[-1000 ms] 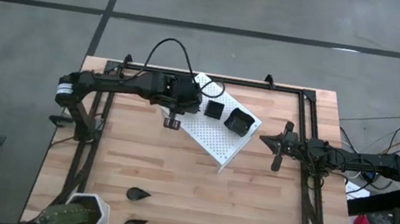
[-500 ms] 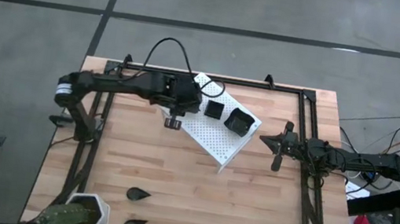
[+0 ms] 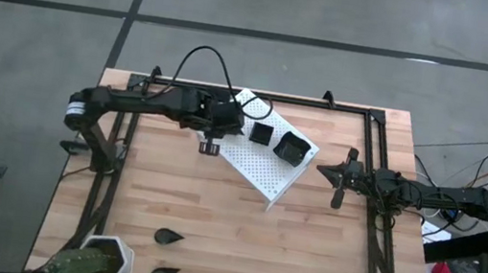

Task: Pick & Place Mini shaped plates
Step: Stack the drop shaped plate on top of the other drop shaped plate on the shelf, then stack the drop shaped plate on top of the other drop shaped plates on the shelf

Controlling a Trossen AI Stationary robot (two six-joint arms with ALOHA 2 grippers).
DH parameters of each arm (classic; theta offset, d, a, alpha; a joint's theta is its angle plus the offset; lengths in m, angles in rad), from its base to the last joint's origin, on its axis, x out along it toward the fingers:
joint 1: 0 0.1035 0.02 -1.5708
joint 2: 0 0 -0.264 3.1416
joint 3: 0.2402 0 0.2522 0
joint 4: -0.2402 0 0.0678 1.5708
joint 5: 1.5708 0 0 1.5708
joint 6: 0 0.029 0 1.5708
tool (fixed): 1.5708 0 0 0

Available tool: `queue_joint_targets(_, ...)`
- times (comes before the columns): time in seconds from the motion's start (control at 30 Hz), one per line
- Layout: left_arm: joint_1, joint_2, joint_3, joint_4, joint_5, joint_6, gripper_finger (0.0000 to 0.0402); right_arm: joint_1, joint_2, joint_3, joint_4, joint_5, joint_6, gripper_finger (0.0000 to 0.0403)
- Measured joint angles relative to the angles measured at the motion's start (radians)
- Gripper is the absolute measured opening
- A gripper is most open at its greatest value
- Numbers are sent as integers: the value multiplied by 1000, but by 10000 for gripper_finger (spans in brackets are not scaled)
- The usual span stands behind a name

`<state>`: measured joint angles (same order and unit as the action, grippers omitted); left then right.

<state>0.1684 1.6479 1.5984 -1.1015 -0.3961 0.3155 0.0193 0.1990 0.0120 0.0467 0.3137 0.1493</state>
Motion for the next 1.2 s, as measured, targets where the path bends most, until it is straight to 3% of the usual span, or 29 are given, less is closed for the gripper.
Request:
queue_joint_targets(0.13,1,5,-2,1,-55,4,58,0,0,0,0,0,0,8)
queue_joint_targets(0.37,2,5,-22,0,-9,3,5,0,0,0,0,0,0,8)
queue_joint_targets(1.03,0,-6,-43,17,-32,6,2,0,0,0,0,0,0,8)
queue_joint_targets(1.2,-25,-36,-28,-45,-28,-112,2,0,0,0,0,0,0,8)
